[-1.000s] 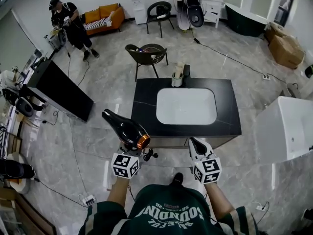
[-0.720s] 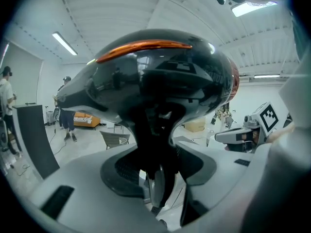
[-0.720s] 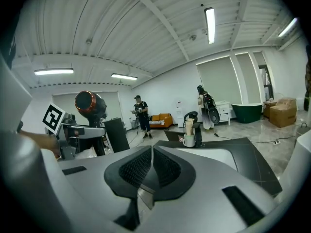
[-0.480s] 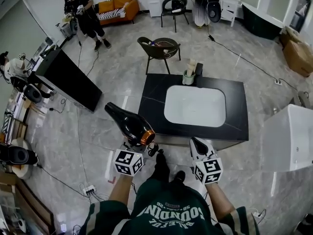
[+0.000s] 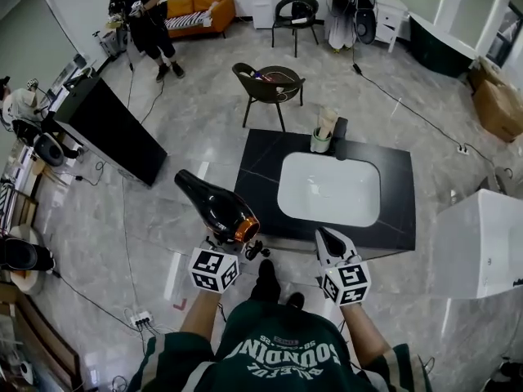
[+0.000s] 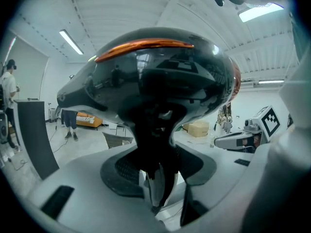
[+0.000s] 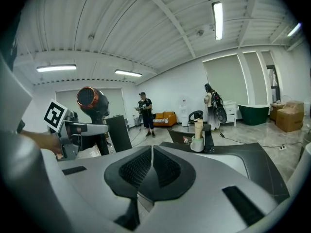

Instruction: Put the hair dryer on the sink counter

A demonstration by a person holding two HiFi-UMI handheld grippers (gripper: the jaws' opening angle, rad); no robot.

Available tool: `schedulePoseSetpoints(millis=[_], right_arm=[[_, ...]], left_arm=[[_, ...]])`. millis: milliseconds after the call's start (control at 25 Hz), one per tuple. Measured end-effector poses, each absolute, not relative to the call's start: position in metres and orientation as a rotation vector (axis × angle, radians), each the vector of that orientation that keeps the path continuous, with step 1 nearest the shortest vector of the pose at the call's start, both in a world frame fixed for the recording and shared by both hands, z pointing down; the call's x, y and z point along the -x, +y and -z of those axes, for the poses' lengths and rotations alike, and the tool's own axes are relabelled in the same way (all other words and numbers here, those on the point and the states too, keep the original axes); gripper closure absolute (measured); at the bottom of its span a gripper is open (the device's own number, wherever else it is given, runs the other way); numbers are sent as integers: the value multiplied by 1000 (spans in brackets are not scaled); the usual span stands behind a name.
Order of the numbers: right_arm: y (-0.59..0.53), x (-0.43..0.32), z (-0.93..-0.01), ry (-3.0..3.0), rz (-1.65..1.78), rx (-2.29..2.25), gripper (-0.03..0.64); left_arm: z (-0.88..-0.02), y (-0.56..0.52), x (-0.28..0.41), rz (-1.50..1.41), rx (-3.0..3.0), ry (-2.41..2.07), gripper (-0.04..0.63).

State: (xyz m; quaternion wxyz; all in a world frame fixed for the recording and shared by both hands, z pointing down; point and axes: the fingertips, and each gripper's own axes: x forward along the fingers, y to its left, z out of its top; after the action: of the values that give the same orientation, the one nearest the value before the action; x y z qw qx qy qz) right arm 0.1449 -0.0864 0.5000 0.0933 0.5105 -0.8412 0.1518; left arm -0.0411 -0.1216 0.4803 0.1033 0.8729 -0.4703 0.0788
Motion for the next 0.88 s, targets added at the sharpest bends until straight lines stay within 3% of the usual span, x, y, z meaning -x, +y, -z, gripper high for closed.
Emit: schedulePoseSetpoints(millis=[880], right_arm=[[-175, -123, -489, -2439, -404, -1590, 572]], left_arm=[[-500, -217, 58, -206, -2579, -1300, 397]])
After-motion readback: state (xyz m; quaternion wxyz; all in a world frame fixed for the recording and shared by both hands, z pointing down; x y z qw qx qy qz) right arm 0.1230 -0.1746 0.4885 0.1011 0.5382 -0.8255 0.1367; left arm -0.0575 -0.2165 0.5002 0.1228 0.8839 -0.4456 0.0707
